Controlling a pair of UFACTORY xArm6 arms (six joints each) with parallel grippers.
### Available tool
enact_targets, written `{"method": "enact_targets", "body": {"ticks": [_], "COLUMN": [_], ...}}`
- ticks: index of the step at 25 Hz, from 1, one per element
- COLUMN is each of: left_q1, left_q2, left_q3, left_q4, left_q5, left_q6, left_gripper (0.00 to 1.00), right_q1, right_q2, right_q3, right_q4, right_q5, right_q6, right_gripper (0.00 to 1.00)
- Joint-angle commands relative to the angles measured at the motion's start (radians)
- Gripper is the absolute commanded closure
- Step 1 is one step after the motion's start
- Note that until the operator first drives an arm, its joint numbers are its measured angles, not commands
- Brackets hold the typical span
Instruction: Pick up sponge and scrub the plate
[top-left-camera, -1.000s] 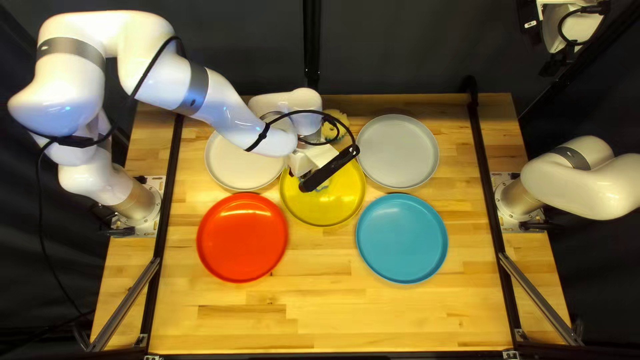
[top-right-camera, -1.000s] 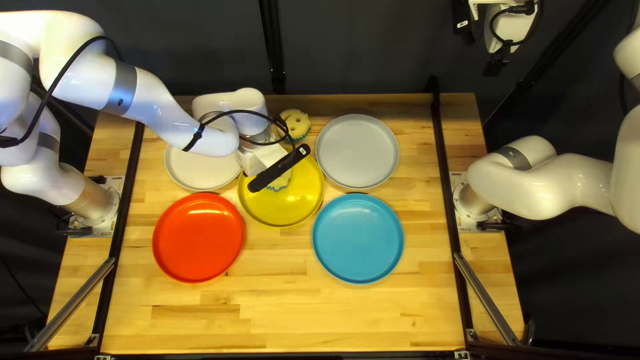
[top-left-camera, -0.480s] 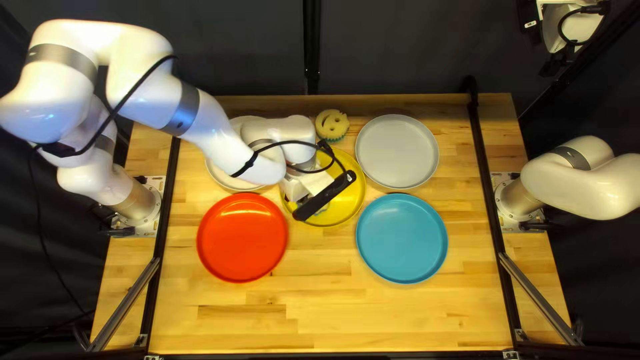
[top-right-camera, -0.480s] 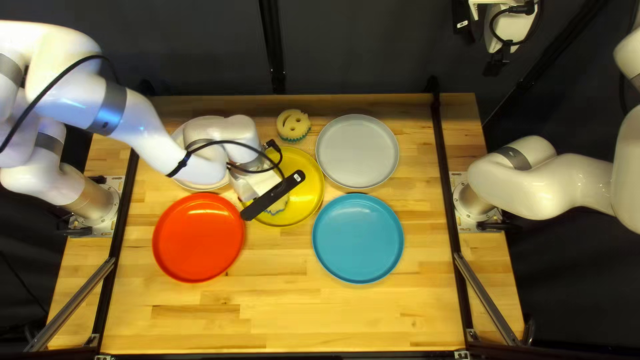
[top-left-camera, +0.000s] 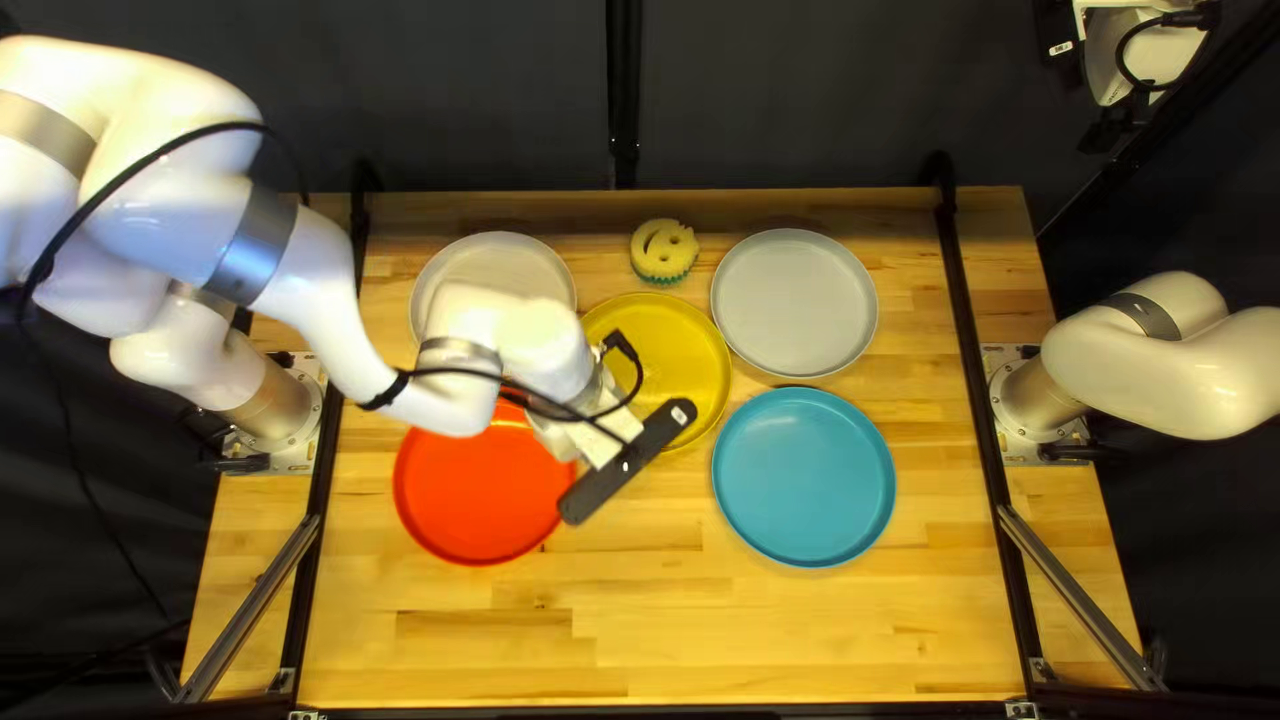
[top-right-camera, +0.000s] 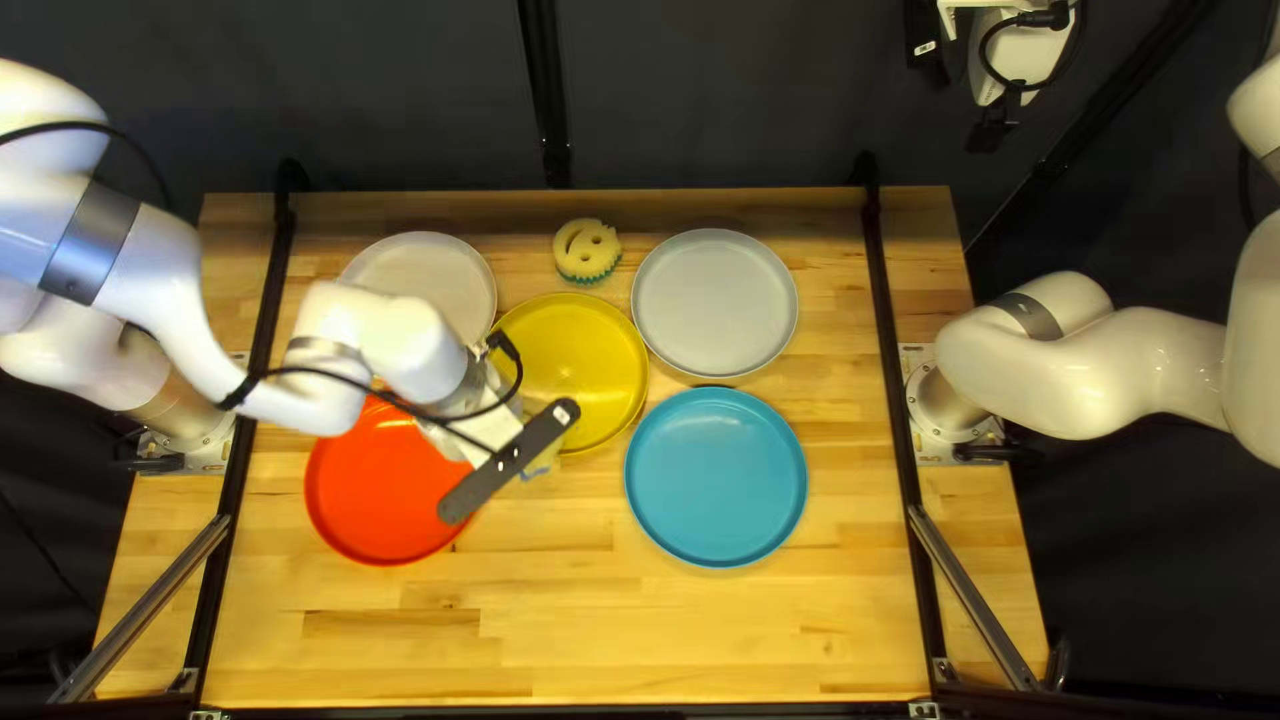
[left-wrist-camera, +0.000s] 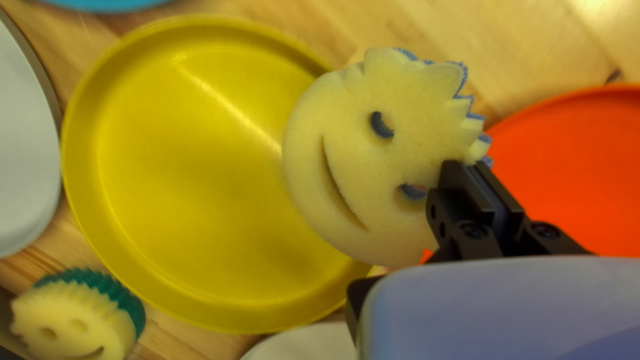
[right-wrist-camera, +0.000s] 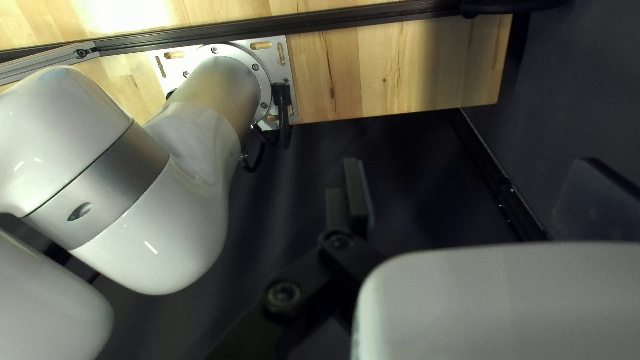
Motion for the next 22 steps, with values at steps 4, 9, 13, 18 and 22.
{"method": "enact_targets", "body": {"ticks": [4, 9, 13, 18, 22], "left_q1": [-0.061, -0.071, -0.079, -0.070, -0.044], "left_q2": [0.113, 0.175, 0.143, 0.137, 0.098], "left_q3": [-0.033, -0.007, 0.059, 0.007, 0.000], "left_q4": [0.084, 0.025, -0.088, -0.114, -0.115], "left_q5": [-0.171, -0.292, -0.342, -0.268, -0.205], "left_q6": [-0.085, -0.035, 0.062, 0.105, 0.124], "left_gripper": [1.00, 1.00, 0.56, 0.00, 0.00], "right_q1": [0.000, 0.000, 0.000, 0.000, 0.000], "right_q2": [0.000, 0.000, 0.000, 0.000, 0.000], "right_q3": [0.000, 0.000, 0.000, 0.000, 0.000], "right_q4": [0.000, 0.000, 0.000, 0.000, 0.000], "right_q5": [0.000, 0.000, 0.000, 0.000, 0.000], "right_q6": [0.000, 0.000, 0.000, 0.000, 0.000], "right_gripper": [0.00, 0.00, 0.00, 0.00, 0.00]}}
